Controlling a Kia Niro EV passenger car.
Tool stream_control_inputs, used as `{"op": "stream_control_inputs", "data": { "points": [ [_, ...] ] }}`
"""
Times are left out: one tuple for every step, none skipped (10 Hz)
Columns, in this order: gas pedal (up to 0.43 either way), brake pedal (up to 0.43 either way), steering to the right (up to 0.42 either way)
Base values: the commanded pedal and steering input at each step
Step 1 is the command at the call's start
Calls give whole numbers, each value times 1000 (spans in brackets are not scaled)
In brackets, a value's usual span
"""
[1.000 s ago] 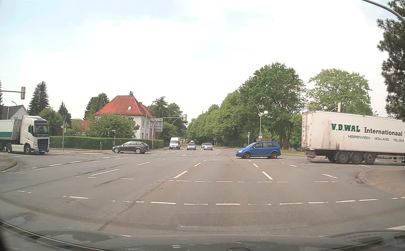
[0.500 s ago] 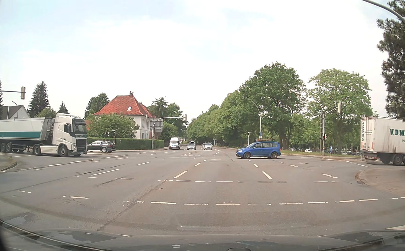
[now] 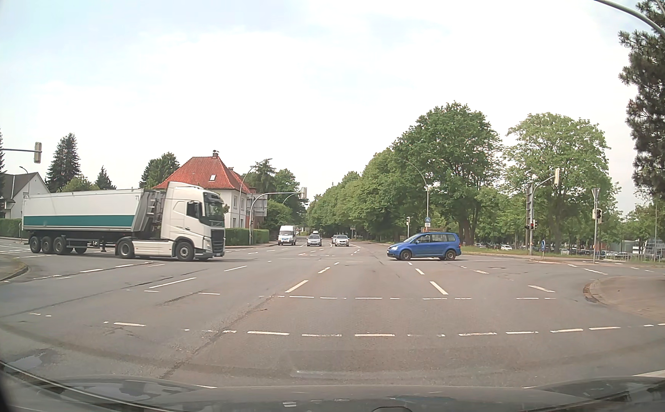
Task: Follow the waypoints while adhering to traffic rules and regulations
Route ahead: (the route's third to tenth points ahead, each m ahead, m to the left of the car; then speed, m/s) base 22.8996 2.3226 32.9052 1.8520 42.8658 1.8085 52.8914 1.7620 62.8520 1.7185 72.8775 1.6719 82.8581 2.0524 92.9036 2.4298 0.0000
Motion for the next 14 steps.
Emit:
{"op": "stream_control_inputs", "data": {
  "points": [
    [0,0,0],
    [0,0,0],
    [0,0,0],
    [0,0,0],
    [0,0,0],
    [0,0,0],
    [0,0,0],
    [0,0,0],
    [0,0,0],
    [0,0,0],
    [0,0,0],
    [0,0,0],
    [0,0,0],
    [0,0,0]
  ]
}}
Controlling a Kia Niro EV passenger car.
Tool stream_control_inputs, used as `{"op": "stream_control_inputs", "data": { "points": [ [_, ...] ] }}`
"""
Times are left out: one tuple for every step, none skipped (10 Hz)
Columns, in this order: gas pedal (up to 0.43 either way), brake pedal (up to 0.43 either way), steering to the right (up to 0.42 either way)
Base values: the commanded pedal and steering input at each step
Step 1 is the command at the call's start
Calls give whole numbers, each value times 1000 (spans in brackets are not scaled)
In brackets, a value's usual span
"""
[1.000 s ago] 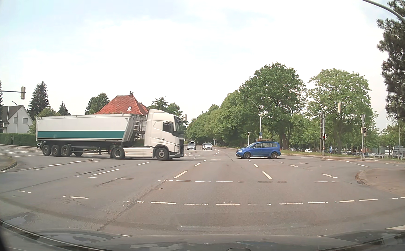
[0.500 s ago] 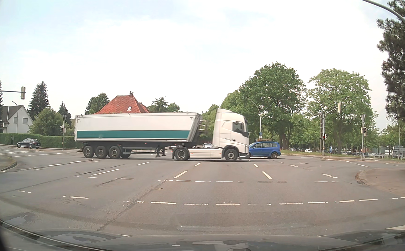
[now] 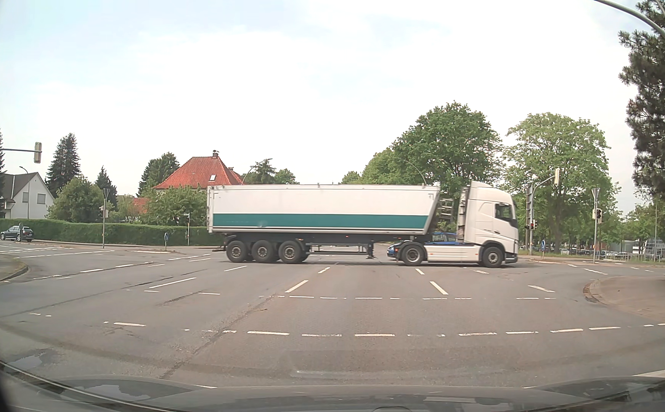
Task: Follow the waypoints while adhering to traffic rules and regulations
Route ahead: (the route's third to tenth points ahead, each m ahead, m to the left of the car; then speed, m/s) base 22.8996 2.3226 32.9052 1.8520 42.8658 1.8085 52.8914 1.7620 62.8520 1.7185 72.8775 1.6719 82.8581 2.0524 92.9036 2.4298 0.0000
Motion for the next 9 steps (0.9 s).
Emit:
{"op": "stream_control_inputs", "data": {
  "points": [
    [0,0,0],
    [0,0,0],
    [0,0,0],
    [0,0,0],
    [0,0,0],
    [0,0,0],
    [0,0,0],
    [0,0,0],
    [0,0,0]
  ]
}}
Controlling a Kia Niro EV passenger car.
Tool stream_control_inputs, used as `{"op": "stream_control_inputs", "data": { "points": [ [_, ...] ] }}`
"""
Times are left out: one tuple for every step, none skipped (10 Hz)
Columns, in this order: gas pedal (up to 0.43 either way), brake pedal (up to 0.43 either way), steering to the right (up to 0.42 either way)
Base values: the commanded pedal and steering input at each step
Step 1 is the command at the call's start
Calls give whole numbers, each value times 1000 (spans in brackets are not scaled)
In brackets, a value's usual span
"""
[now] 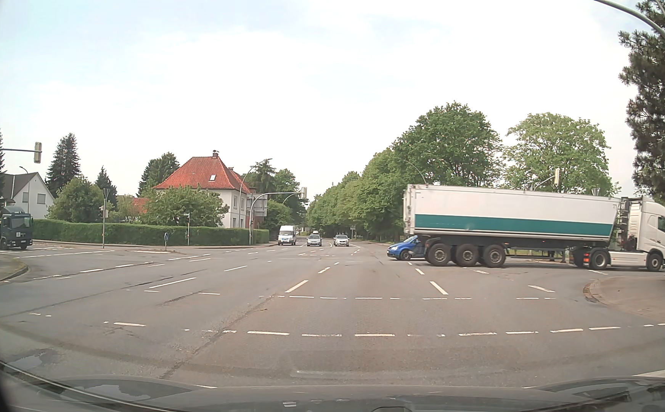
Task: Follow the waypoints while adhering to traffic rules and regulations
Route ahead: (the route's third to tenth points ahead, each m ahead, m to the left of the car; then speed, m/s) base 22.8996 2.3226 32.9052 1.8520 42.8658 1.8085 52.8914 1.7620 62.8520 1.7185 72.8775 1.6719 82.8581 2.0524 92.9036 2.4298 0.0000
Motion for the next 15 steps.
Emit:
{"op": "stream_control_inputs", "data": {
  "points": [
    [0,0,0],
    [0,0,0],
    [0,0,0],
    [0,0,0],
    [0,0,0],
    [0,0,0],
    [0,0,0],
    [0,0,0],
    [0,0,0],
    [0,0,0],
    [0,0,0],
    [0,0,0],
    [0,0,0],
    [0,0,0],
    [0,0,0]
  ]
}}
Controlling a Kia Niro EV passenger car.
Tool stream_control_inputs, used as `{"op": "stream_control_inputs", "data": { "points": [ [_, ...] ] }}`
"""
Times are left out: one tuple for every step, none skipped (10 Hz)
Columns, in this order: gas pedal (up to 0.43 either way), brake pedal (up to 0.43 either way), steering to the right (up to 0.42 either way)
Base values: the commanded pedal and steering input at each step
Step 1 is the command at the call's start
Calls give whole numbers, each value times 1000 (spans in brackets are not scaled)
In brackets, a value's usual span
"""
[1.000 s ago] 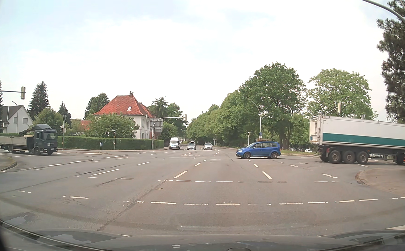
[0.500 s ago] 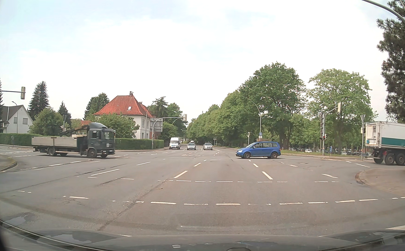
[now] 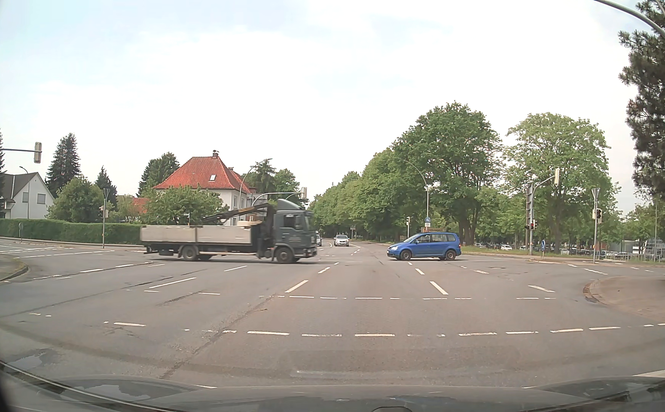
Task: Follow the waypoints while adhering to traffic rules and regulations
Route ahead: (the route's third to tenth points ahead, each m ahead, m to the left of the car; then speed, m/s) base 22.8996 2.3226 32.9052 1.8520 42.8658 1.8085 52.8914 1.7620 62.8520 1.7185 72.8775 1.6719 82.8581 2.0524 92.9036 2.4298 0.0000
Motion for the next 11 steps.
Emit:
{"op": "stream_control_inputs", "data": {
  "points": [
    [0,0,0],
    [0,0,0],
    [0,0,0],
    [0,0,0],
    [0,0,0],
    [0,0,0],
    [0,0,0],
    [0,0,0],
    [0,0,0],
    [0,0,0],
    [0,0,0]
  ]
}}
